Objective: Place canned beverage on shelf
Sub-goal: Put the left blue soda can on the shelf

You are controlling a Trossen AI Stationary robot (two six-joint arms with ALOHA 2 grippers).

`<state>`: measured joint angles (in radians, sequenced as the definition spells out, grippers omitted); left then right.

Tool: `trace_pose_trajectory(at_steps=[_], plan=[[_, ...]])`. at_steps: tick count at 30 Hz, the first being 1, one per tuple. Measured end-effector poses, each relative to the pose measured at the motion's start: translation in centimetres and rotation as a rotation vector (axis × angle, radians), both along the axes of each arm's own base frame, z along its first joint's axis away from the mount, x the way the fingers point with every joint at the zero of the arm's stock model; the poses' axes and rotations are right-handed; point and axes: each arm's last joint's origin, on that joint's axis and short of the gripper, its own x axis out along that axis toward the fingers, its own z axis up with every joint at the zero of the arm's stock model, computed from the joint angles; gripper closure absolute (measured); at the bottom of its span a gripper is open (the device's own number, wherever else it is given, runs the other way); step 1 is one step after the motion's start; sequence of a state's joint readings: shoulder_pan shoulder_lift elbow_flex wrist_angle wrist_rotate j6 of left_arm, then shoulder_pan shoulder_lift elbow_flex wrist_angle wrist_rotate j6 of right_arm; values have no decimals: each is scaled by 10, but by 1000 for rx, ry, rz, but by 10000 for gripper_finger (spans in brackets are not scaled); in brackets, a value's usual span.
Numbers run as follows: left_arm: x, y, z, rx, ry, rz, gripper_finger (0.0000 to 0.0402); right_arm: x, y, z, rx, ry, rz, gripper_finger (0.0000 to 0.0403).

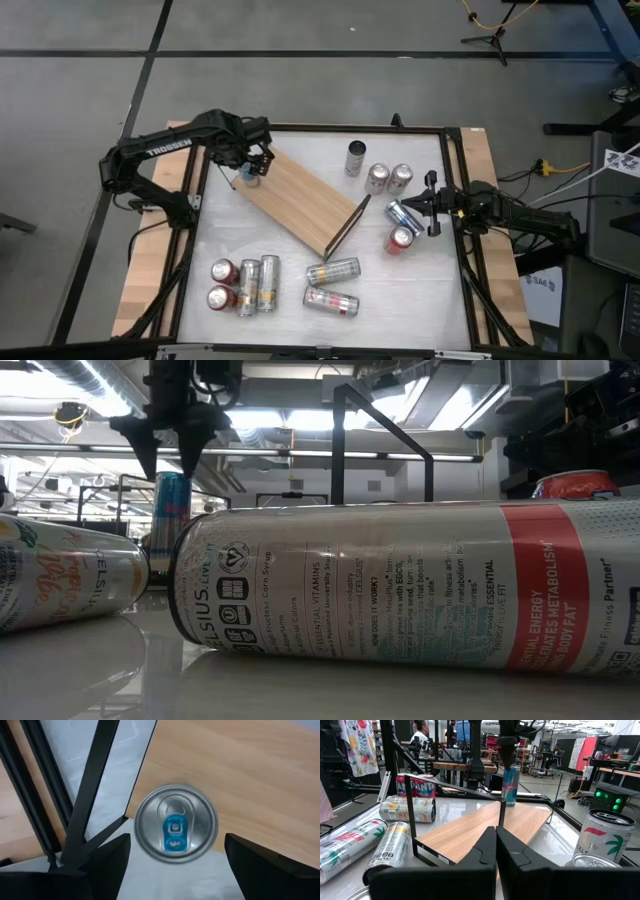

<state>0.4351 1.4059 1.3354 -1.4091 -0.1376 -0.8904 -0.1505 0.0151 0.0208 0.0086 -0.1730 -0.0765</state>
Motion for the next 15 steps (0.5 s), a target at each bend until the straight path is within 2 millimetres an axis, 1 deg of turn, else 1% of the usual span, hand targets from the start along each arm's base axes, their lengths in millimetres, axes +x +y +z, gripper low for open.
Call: trace_pose_trajectory(at_steps=[7,15], plan=[[5,3,-1,30,-48,2,88,0,0,0,0,0,0,402],[8,4,-4,36,-31,22,88,0,0,0,0,1,0,402]])
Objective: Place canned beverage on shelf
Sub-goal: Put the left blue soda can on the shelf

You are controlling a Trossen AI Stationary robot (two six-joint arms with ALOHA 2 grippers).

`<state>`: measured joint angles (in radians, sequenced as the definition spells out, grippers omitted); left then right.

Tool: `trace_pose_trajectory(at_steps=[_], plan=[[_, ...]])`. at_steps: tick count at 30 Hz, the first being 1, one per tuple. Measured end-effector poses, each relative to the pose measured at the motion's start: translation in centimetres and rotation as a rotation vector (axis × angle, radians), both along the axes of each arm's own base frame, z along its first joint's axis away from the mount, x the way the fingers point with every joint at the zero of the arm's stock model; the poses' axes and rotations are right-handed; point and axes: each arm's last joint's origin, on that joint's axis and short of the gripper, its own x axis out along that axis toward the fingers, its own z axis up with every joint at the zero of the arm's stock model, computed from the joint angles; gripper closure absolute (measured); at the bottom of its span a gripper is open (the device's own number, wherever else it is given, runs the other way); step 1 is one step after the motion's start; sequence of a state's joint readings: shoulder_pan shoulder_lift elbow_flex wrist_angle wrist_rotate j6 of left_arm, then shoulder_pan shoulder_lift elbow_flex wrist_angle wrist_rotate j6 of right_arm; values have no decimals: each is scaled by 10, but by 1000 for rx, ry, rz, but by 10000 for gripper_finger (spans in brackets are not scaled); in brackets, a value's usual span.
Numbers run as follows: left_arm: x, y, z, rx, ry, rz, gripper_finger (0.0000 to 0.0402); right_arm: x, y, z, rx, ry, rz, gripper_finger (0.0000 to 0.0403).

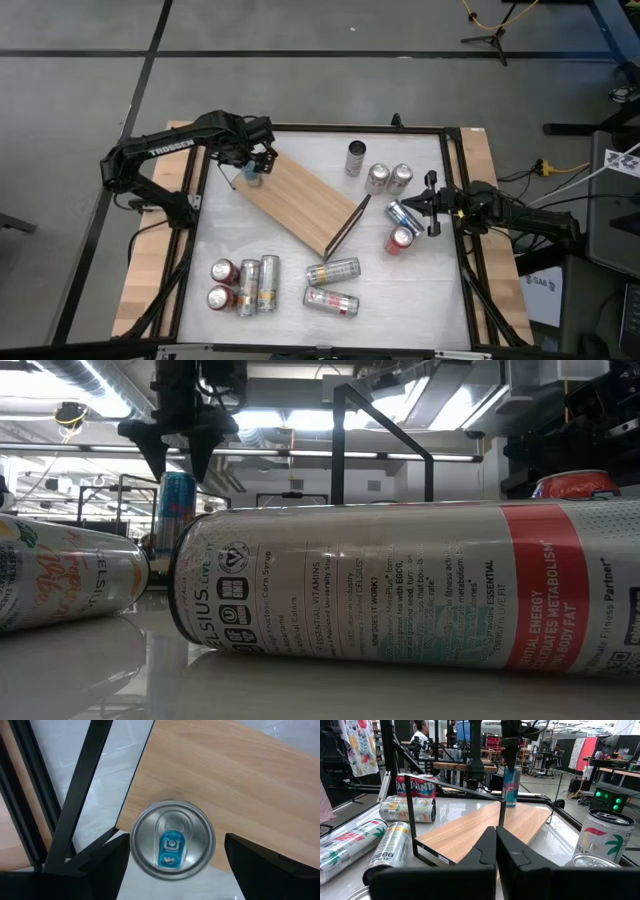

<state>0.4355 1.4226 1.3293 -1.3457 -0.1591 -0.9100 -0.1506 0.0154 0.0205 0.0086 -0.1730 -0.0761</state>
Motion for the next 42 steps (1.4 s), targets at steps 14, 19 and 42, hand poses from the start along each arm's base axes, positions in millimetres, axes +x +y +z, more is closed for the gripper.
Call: trace_pose_trajectory(at_steps=[14,19,42], plan=[[4,3,-5,24,48,-32,124,0,0,0,0,0,0,402],[4,3,-5,27,61,-88,164,0,0,0,0,0,0,402],[-2,14,-5,-9,115,-526,167,0,0,0,0,0,0,402]])
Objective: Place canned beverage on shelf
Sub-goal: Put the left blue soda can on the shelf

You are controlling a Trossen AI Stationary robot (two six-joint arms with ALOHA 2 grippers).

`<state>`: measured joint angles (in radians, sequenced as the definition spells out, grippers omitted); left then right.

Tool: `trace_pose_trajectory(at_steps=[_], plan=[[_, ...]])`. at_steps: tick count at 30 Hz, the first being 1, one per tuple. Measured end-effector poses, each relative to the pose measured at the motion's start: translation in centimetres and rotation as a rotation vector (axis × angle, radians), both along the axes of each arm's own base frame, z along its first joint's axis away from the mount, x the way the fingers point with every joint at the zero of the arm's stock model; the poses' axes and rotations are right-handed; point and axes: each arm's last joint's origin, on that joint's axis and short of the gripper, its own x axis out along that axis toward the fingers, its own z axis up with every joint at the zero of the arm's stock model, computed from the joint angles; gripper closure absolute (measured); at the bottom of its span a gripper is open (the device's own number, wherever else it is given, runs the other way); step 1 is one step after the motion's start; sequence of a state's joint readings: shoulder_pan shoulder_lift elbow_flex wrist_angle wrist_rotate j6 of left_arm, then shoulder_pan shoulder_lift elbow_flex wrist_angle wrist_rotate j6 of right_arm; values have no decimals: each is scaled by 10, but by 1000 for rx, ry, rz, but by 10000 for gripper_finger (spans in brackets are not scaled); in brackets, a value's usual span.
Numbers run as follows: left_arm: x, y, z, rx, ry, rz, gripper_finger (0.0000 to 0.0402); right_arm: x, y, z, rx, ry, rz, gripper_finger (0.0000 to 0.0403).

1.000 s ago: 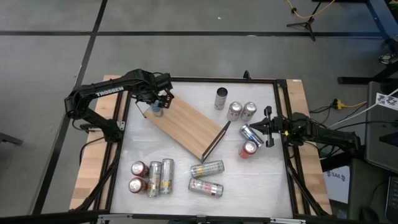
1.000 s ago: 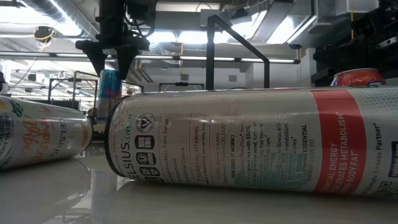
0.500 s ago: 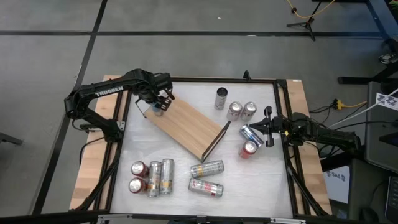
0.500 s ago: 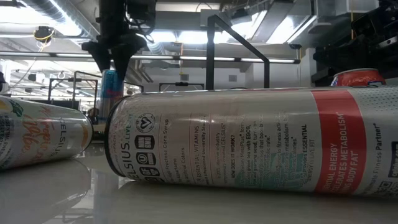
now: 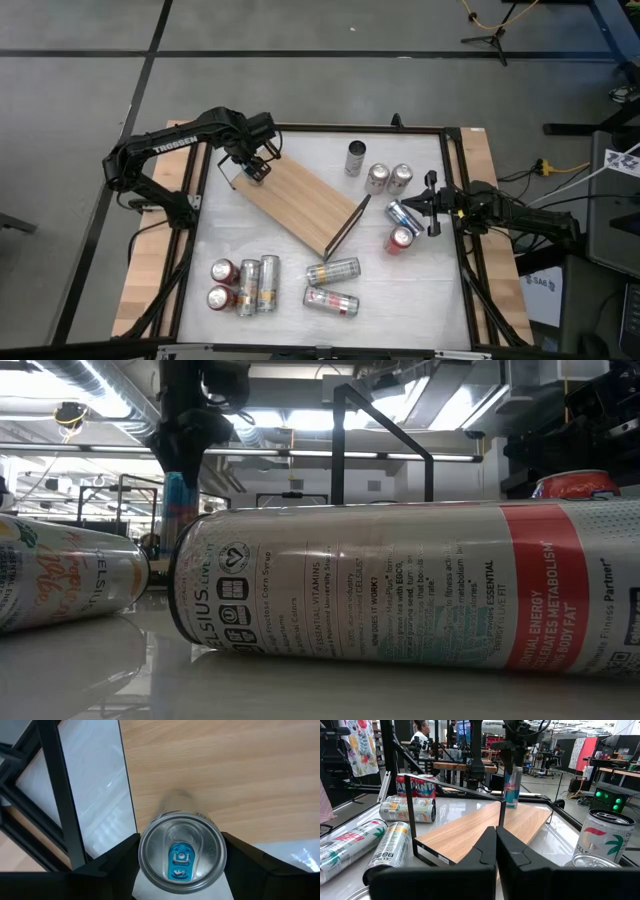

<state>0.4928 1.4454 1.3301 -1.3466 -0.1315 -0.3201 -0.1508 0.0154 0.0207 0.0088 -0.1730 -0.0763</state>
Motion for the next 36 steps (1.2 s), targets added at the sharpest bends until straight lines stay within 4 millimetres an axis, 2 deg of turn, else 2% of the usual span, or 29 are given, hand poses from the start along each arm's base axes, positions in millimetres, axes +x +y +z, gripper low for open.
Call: trace_pose_trajectory(at_steps=[12,29,36], plan=[[-6,9,0,-31,14,-151,167,0,0,0,0,0,0,402],[-6,9,0,-19,19,-152,166,0,0,0,0,0,0,402],[-6,10,-1,-16,28,-149,134,0,0,0,0,0,0,402]])
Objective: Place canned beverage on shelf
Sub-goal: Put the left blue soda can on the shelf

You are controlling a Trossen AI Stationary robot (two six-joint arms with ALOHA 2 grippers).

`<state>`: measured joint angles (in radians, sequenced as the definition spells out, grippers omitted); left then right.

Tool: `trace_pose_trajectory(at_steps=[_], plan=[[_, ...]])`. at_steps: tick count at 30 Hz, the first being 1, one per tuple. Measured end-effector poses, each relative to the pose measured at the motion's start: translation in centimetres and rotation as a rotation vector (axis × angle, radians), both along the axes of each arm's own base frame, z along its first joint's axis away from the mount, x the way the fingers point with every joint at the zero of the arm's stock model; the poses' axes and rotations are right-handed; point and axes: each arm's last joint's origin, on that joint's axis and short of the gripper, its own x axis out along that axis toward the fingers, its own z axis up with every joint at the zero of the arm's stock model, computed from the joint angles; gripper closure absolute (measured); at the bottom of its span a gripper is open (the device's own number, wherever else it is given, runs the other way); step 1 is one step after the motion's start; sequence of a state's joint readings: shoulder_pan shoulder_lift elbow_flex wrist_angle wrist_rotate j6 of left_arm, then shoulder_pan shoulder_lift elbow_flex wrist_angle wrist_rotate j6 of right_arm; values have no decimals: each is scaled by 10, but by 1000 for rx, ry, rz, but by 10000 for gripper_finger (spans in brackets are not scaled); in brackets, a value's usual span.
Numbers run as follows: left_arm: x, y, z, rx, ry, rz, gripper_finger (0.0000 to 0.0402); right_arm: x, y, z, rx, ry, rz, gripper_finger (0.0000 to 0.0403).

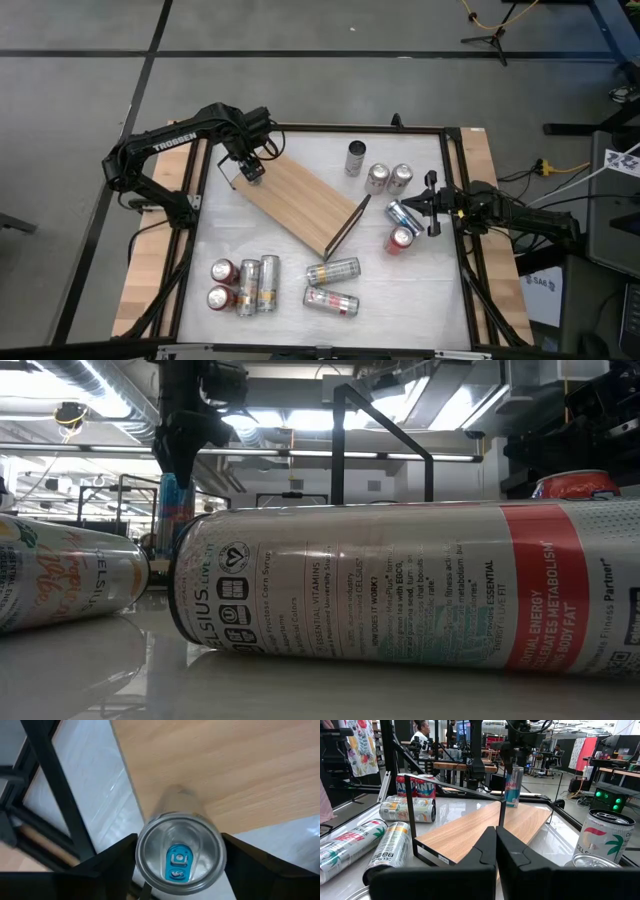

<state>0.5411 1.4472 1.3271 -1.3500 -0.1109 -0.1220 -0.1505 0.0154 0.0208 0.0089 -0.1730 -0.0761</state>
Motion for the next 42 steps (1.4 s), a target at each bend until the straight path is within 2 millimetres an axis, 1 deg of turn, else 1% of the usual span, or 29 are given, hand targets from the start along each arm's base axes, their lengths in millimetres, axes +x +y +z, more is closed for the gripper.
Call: trace_pose_trajectory(at_steps=[4,8,19,25,29,37,42], plan=[[0,0,-1,1,4,1,109,0,0,0,0,0,0,402],[0,0,-1,-1,1,12,96,0,0,0,0,1,0,402],[0,0,0,-5,-7,27,93,0,0,3,-6,-43,1,402],[0,0,0,-4,-9,27,93,0,-1,4,-5,-44,-40,398],[0,0,0,-4,-9,27,93,0,-1,4,-5,-44,-42,363],[0,0,1,-4,-11,34,93,0,-2,4,22,-47,-71,261],[0,0,1,-3,-11,34,93,0,-3,4,73,-50,-100,219]])
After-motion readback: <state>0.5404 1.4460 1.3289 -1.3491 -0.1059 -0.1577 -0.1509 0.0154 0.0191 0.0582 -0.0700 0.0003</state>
